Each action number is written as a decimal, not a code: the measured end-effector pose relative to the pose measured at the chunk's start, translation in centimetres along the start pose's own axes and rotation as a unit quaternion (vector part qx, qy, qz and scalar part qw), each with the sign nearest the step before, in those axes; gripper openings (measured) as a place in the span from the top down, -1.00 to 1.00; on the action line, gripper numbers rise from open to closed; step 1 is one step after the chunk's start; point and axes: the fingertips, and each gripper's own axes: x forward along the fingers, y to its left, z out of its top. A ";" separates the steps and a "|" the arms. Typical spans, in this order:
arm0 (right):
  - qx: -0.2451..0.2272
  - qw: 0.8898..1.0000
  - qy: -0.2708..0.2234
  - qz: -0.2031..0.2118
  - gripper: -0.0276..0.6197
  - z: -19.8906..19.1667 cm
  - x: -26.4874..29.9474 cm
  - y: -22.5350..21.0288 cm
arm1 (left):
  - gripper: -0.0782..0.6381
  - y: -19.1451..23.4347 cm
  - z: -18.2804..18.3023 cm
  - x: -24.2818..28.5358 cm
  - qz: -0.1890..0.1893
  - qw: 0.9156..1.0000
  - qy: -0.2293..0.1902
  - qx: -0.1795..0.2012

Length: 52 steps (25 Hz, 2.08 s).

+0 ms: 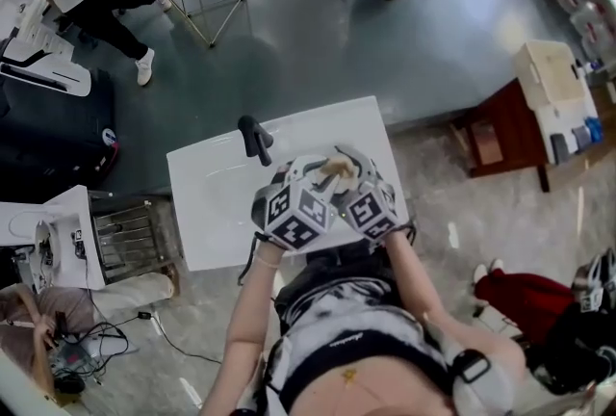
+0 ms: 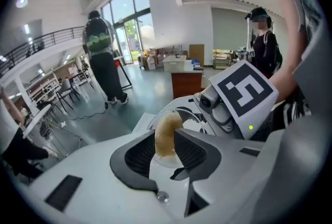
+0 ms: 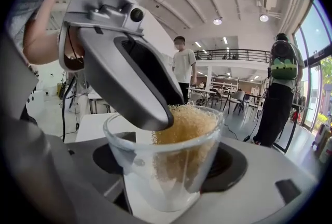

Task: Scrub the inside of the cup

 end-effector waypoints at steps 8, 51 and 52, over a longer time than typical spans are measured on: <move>-0.032 0.999 0.020 0.012 -0.31 -0.5 -0.6 1.7 | 0.58 -1.2 -0.6 0.6 -0.009 0.997 0.056 0.047; -0.125 0.991 0.013 0.052 -0.31 4.6 3.1 11.1 | 0.65 -1.1 -8.3 -9.6 -0.007 0.995 0.009 -0.098; -0.126 0.991 0.012 0.051 -0.31 4.8 3.0 11.0 | 0.65 -0.5 -8.1 -10.1 0.007 0.995 0.001 -0.095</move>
